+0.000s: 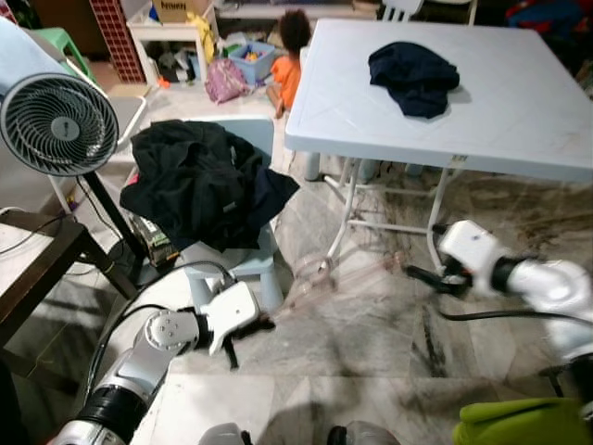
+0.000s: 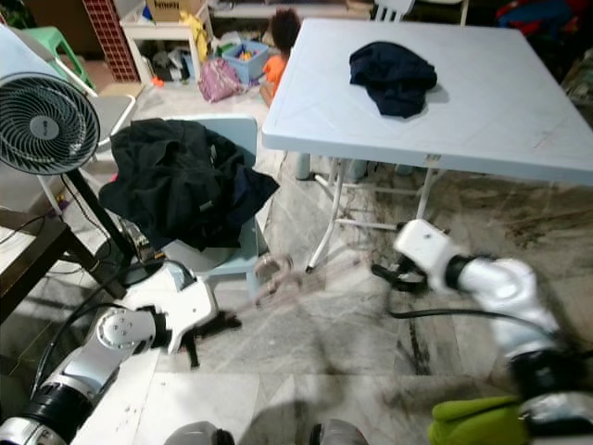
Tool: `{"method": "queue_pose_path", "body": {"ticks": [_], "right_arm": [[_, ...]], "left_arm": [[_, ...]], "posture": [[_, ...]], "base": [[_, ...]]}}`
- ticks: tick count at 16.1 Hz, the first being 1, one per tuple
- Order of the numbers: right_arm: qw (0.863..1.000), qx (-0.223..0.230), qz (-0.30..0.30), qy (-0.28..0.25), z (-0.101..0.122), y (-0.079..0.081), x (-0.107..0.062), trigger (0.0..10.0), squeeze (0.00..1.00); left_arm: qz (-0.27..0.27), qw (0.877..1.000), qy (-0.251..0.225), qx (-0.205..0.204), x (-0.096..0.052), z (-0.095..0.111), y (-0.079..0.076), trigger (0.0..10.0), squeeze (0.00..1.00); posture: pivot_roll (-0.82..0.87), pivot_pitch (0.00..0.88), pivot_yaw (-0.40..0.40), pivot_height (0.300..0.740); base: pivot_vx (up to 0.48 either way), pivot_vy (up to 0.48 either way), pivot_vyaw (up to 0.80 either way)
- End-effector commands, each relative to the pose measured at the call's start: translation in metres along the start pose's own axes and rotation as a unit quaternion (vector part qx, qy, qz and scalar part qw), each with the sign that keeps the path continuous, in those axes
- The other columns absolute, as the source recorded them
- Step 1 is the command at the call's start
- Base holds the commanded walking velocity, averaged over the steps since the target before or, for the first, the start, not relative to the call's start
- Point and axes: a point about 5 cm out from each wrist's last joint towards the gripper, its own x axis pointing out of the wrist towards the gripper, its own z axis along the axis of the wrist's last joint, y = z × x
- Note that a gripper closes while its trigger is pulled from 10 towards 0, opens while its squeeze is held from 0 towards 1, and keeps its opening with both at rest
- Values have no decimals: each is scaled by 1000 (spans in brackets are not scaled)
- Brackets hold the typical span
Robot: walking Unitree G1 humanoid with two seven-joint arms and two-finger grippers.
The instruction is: Hang hanger
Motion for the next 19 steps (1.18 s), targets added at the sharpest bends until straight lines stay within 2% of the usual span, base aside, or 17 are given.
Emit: {"method": "queue_pose_path", "body": {"ticks": [1,2,6,7,11,12,14,15,16,19], "right_arm": [[998,-16,68,-5,6,4,-2,10000,0],[990,-17,140,6,8,10,-9,10000,0],[955,-34,290,56,-3,30,-20,10000,0],[955,-48,287,54,-3,33,-13,10000,0],[963,-56,262,13,8,46,8,10000,0],[963,-63,261,7,8,54,15,10000,0],[956,-71,285,20,1,66,17,10000,0],[954,-70,289,22,0,68,17,8431,0],[953,-67,294,27,-3,71,18,0,0],[949,-106,292,48,-7,68,19,0,0]], "left_arm": [[-29,1000,2,-3,-3,-1,-4,10000,0],[-39,999,-3,-7,-4,-2,-6,10000,0],[-65,998,-11,8,-2,-1,-12,10000,0],[-74,997,-10,8,-1,-1,-14,10000,0],[-92,995,-31,-10,5,6,-20,10000,0],[-104,994,-32,-5,7,7,-23,10000,0],[-112,993,-31,-1,10,8,-25,10000,0],[-112,993,-31,-1,11,8,-25,10000,0],[-113,993,-29,0,12,8,-25,10000,0],[-120,992,-27,3,14,8,-27,10000,0]], "posture": [[-77,0,16,740],[-84,0,22,740],[-80,0,22,740],[-77,0,26,740],[-79,0,34,740],[-80,0,38,740],[-82,0,43,740],[-82,0,43,740],[-82,0,43,740],[-87,0,46,740]], "base": [[0,0,0],[0,0,0],[0,0,0],[0,0,0],[0,0,0],[0,0,0],[0,0,0],[0,0,0],[0,0,0],[0,0,0]]}}
